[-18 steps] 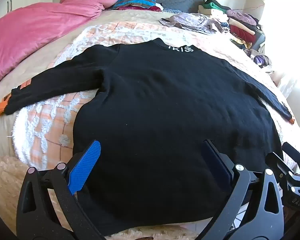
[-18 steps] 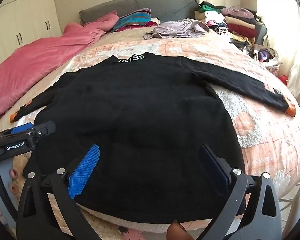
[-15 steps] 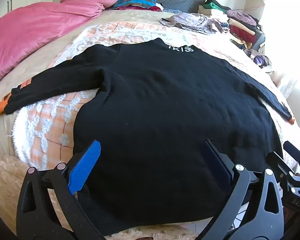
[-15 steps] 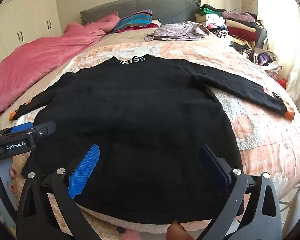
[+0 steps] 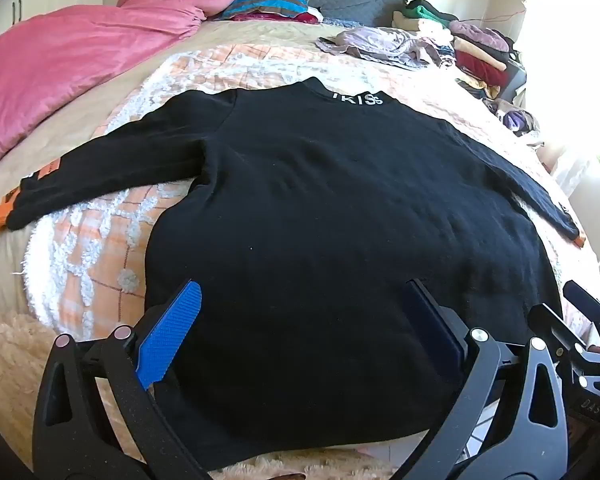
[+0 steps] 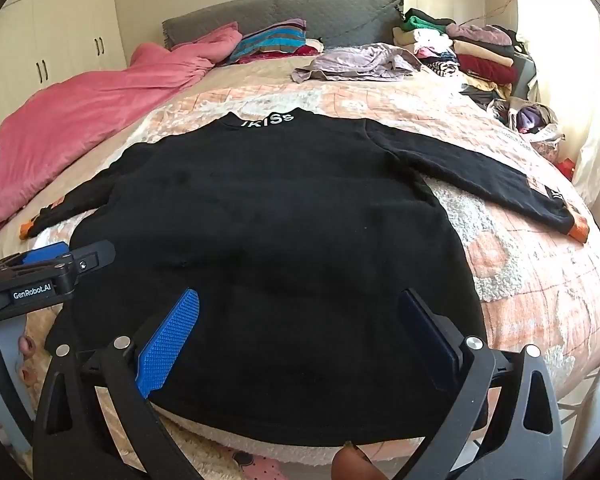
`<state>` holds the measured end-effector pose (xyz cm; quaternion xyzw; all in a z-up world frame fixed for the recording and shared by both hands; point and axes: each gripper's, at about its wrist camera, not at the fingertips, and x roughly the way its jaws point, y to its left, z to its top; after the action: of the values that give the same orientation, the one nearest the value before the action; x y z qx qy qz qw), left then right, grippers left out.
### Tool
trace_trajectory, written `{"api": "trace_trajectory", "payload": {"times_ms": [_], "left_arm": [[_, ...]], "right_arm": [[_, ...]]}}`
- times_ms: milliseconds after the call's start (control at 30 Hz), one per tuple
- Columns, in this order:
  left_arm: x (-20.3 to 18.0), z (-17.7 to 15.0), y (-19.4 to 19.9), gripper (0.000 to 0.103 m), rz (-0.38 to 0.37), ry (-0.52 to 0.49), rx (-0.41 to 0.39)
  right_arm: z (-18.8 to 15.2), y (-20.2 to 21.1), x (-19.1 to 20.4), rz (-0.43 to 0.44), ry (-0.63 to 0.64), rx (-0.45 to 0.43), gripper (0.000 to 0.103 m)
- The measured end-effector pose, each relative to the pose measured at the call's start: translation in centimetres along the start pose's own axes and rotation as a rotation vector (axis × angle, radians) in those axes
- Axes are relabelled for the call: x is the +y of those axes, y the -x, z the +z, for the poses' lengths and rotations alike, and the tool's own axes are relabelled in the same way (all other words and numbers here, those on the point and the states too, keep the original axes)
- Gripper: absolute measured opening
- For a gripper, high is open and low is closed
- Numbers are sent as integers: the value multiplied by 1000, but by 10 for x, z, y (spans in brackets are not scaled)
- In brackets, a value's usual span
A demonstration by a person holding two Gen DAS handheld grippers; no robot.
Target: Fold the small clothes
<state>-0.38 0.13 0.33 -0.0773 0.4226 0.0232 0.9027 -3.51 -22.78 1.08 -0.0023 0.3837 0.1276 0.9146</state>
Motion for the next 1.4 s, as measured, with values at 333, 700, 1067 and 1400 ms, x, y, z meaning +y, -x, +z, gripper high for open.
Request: {"api": "trace_trajectory", "payload": {"times_ms": [333, 700, 1067, 1400], "left_arm": [[-1, 0, 1, 94, -3, -5, -5], [-1, 0, 2, 94, -3, -4, -8], [0, 0, 2, 94, -5, -1, -9], [-1, 1, 4, 94, 1, -2, -17]], "right_arm": [[0, 1, 1, -7, 2, 1, 99], [-1, 3, 1, -10, 3, 2, 99], [-1, 4, -1, -22, 2, -1, 99], [-1, 4, -2, -19, 2, -1, 99]]}}
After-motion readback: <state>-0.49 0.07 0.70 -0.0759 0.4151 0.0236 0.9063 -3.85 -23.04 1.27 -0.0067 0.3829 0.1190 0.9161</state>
